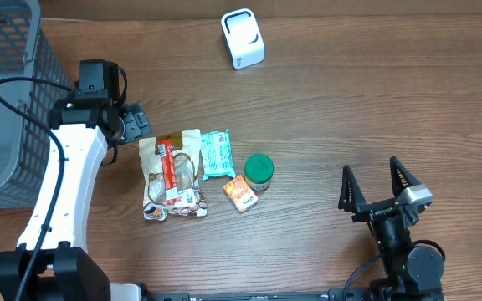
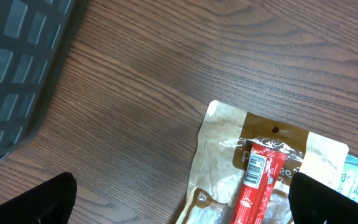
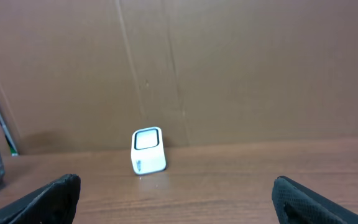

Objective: Scan the item barcode
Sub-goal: 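Reach the right gripper toward the green-lidded jar, then grasp the green-lidded jar with the right gripper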

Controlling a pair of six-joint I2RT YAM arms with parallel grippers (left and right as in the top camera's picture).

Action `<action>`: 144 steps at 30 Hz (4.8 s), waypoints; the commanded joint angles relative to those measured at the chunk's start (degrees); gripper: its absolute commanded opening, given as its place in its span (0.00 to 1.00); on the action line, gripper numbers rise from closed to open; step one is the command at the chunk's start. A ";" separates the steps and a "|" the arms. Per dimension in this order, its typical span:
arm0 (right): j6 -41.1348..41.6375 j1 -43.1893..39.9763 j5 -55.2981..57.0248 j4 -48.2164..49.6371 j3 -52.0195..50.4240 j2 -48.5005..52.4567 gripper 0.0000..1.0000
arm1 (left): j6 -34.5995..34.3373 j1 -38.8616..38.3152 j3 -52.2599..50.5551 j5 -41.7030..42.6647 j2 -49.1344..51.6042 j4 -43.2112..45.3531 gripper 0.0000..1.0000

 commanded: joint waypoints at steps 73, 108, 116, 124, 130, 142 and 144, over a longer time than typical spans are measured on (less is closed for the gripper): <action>18.23 30.88 1.75 -76.11 87.32 103.71 0.98 | 1.14 0.09 1.42 -0.72 0.33 -0.09 1.00; 19.71 27.32 10.12 -62.55 74.79 106.73 0.78 | 1.14 0.09 1.42 -0.72 0.33 -0.09 1.00; 18.43 23.71 9.88 -65.22 76.46 106.73 0.79 | 1.14 0.09 1.42 -0.72 0.33 -0.09 1.00; 12.98 23.78 9.90 -65.77 76.43 106.73 0.77 | 1.14 0.09 1.42 -0.72 0.33 -0.09 1.00; 4.50 23.78 10.43 -65.61 76.43 106.73 0.75 | 1.14 0.09 1.42 -0.72 0.33 -0.09 1.00; 11.37 23.76 11.34 -69.18 80.06 106.73 0.96 | 1.14 0.09 1.42 -0.72 0.33 -0.09 1.00; 13.51 23.78 10.27 -71.34 81.26 106.73 0.99 | 1.14 0.09 1.42 -0.72 0.33 -0.09 1.00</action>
